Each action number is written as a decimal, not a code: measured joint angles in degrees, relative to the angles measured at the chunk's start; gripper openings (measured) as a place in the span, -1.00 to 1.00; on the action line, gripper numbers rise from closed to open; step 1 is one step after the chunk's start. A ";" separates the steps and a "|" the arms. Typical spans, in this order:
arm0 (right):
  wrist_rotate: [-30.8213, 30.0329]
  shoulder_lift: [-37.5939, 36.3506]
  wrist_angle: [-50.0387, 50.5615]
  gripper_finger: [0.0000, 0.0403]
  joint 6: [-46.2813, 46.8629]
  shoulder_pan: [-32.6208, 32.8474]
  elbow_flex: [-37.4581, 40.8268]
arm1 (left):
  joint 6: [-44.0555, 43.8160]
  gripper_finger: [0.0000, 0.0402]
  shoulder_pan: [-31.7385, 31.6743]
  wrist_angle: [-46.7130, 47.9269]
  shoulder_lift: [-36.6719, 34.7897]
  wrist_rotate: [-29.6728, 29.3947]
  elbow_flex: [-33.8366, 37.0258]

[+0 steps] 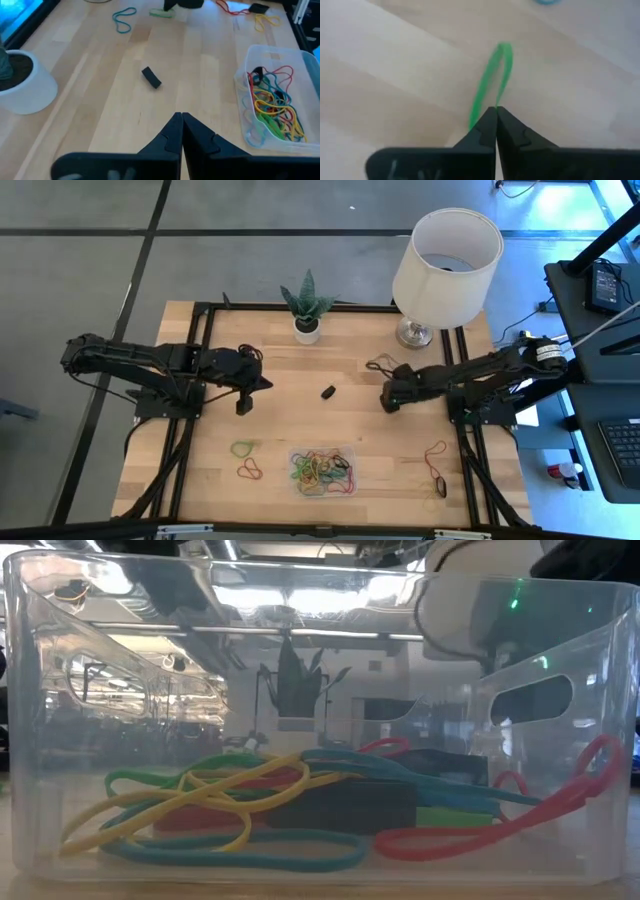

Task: Pick and place rubber bands into bin
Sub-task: Put the green rubber band into the transparent bin

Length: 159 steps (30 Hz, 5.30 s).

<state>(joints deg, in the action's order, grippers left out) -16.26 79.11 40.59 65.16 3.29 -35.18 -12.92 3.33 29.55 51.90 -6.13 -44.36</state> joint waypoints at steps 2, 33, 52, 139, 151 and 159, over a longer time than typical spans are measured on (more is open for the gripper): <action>-1.34 -0.61 0.80 -0.99 2.47 3.65 -1.49 | -0.64 -0.98 0.33 0.62 0.01 -0.20 0.00; -6.40 46.91 19.11 -1.00 0.53 27.04 -77.81 | 4.71 -0.98 3.02 3.21 1.29 2.59 0.04; 4.34 51.97 20.30 -0.63 12.44 27.56 -77.96 | 4.71 -0.98 3.02 4.97 1.27 3.21 0.04; -7.75 -22.53 -8.85 -0.98 -11.20 25.29 6.52 | -26.73 -0.37 -25.54 18.95 24.52 -3.11 -4.94; -7.77 -22.53 -10.83 -0.98 -11.25 19.94 6.52 | -24.82 -0.22 -38.47 18.18 29.96 -6.60 -0.90; -7.76 -22.53 -11.47 -0.98 -11.45 17.87 6.52 | -24.70 -0.22 -43.39 18.19 37.88 -4.76 -0.87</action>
<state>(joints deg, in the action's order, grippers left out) -24.02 56.58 29.12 53.71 21.16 -28.67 -37.62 -40.05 47.75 89.78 -10.89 -45.23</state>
